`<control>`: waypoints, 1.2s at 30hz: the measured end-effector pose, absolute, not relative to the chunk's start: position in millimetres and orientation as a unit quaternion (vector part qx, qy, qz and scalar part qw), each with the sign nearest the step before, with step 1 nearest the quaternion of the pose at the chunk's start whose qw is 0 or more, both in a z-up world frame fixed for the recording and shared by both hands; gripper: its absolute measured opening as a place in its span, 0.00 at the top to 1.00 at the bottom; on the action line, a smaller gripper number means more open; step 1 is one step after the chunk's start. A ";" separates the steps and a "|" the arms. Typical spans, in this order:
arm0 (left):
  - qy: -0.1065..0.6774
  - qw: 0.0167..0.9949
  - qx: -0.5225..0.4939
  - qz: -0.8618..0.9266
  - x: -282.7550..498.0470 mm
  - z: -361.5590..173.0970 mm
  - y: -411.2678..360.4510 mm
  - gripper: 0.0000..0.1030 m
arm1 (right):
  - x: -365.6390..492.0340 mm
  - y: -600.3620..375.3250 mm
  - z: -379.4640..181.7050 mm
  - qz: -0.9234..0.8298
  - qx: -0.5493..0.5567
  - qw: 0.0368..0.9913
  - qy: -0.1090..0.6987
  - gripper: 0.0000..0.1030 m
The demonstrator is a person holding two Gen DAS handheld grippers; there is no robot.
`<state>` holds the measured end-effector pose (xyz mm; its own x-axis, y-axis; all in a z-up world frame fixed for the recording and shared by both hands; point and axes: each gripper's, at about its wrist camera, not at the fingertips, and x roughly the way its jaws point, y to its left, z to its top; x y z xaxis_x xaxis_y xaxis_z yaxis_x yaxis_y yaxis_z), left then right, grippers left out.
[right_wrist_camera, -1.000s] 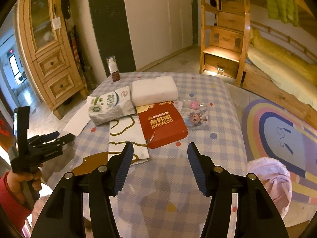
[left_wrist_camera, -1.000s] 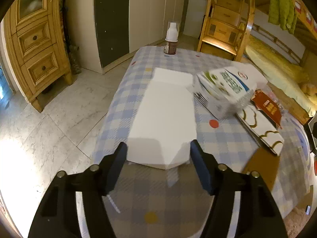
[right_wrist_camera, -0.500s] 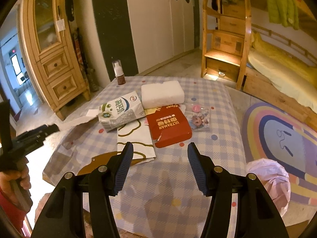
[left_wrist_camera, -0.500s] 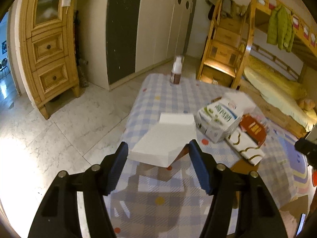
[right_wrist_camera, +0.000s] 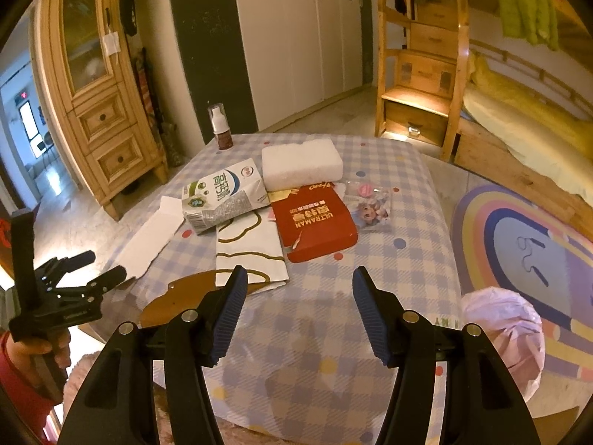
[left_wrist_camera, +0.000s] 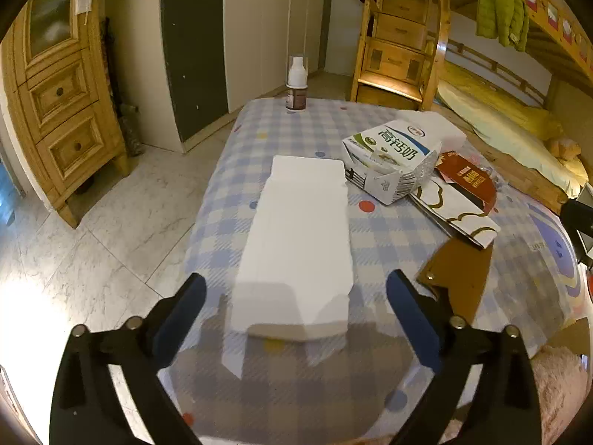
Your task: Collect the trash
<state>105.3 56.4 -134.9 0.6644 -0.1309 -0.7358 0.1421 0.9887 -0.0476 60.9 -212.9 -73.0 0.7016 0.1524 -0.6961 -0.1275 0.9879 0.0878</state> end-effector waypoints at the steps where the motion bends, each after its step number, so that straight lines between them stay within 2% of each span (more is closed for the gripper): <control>1: 0.406 0.911 0.008 -0.074 109.3 -136.9 55.2 0.07 | 61.3 -213.1 -73.7 0.076 0.017 0.922 0.379 0.42; 6: 0.440 0.896 0.022 -0.058 131.0 -155.7 50.2 0.06 | 64.1 -217.2 -77.0 0.072 0.019 0.920 0.384 0.42; 10: 0.429 0.901 0.017 -0.059 126.6 -156.4 53.8 0.09 | 66.1 -220.6 -79.4 0.069 0.021 0.919 0.387 0.42; 17: 0.417 0.908 0.005 -0.050 117.2 -153.3 66.4 0.33 | 66.4 -213.1 -80.4 0.079 0.019 0.919 0.387 0.42; 19: 0.410 0.912 0.004 -0.033 116.9 -149.4 71.0 0.75 | 65.2 -209.3 -78.6 0.083 0.015 0.919 0.386 0.42; 20: 0.412 0.911 -0.005 -0.036 118.9 -148.4 74.6 0.88 | 64.9 -207.6 -77.6 0.085 0.012 0.919 0.385 0.42; 23: 0.419 0.906 -0.042 -0.046 119.7 -147.2 84.0 0.88 | 63.9 -203.6 -74.2 0.087 0.008 0.920 0.382 0.42; 24: 0.419 0.906 -0.039 -0.048 118.7 -147.4 83.4 0.84 | 63.5 -202.8 -73.1 0.088 0.008 0.921 0.380 0.42; 25: 0.417 0.907 -0.035 -0.053 117.6 -147.3 81.7 0.79 | 63.3 -202.0 -72.3 0.088 0.007 0.921 0.380 0.42; 27: 0.415 0.908 -0.030 -0.052 115.4 -147.1 79.8 0.50 | 63.1 -200.0 -71.6 0.089 0.006 0.921 0.379 0.42; 31: 0.405 0.912 -0.021 -0.064 106.4 -143.1 74.8 0.43 | 62.5 -198.2 -72.4 0.089 0.004 0.921 0.380 0.42; 33: 0.402 0.913 -0.016 -0.071 99.5 -141.0 71.1 0.29 | 62.5 -198.3 -72.8 0.090 0.005 0.920 0.381 0.42; 35: 0.401 0.913 -0.013 -0.079 93.2 -140.5 65.5 0.21 | 62.5 -198.0 -73.3 0.090 0.007 0.920 0.381 0.42; 36: 0.401 0.912 -0.010 -0.081 91.5 -140.9 61.6 0.21 | 62.2 -198.0 -74.0 0.090 0.008 0.920 0.382 0.42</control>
